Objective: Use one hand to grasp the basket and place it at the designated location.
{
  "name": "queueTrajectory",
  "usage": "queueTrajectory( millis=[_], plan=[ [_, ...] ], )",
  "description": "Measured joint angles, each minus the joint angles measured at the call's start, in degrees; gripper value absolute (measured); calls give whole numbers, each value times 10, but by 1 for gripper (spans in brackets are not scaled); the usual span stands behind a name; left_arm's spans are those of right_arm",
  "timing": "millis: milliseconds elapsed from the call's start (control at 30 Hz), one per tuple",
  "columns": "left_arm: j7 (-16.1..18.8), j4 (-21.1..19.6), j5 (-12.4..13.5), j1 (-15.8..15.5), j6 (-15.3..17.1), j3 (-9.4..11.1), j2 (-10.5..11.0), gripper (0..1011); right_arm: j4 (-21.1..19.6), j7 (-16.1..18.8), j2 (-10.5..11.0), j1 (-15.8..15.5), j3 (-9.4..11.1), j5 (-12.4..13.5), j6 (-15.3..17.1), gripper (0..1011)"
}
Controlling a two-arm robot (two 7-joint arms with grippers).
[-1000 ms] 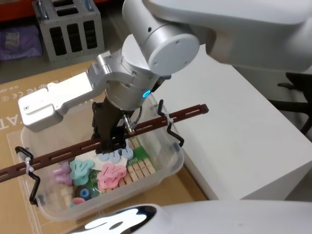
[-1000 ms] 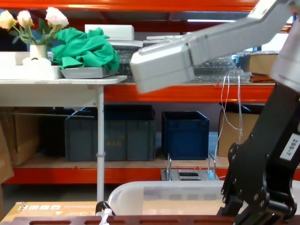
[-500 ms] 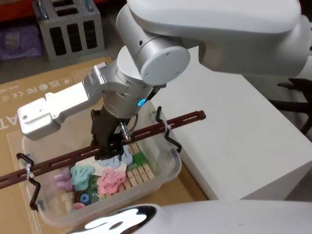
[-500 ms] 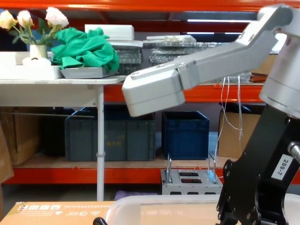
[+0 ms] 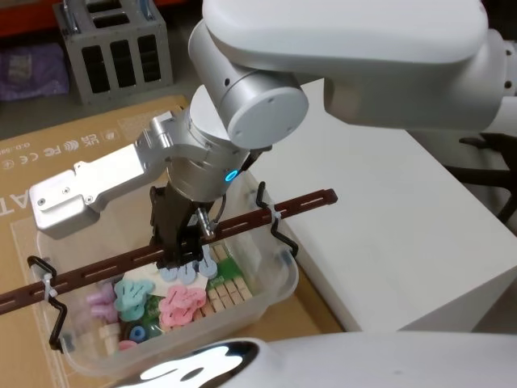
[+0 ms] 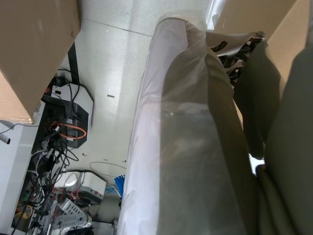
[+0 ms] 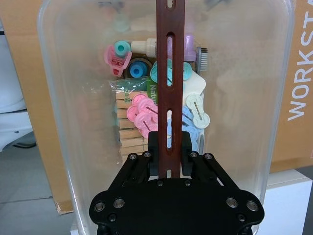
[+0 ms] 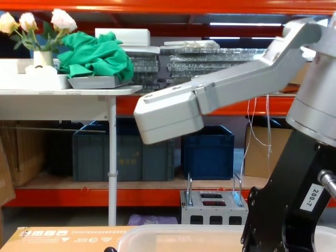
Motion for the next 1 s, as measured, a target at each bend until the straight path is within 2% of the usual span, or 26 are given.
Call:
queueTrajectory(
  millis=[267,333,567,600,700,800,1000],
  plan=[
    [0,0,0,0,0,0,0,0,2,0,-2,1,-4,-3,3,237],
    [0,0,0,0,0,0,0,0,2,-1,-1,1,-5,-4,4,265],
    [0,0,0,0,0,0,0,0,2,-3,5,5,1,4,2,480],
    [0,0,0,0,0,0,0,0,1,-4,7,6,4,6,1,548],
    [0,0,0,0,0,0,0,0,1,-5,9,8,7,10,-1,610],
    [0,0,0,0,0,0,0,0,1,-8,13,11,14,17,-3,748],
    [0,0,0,0,0,0,0,0,1,-10,18,14,23,27,-8,891]
  ],
)
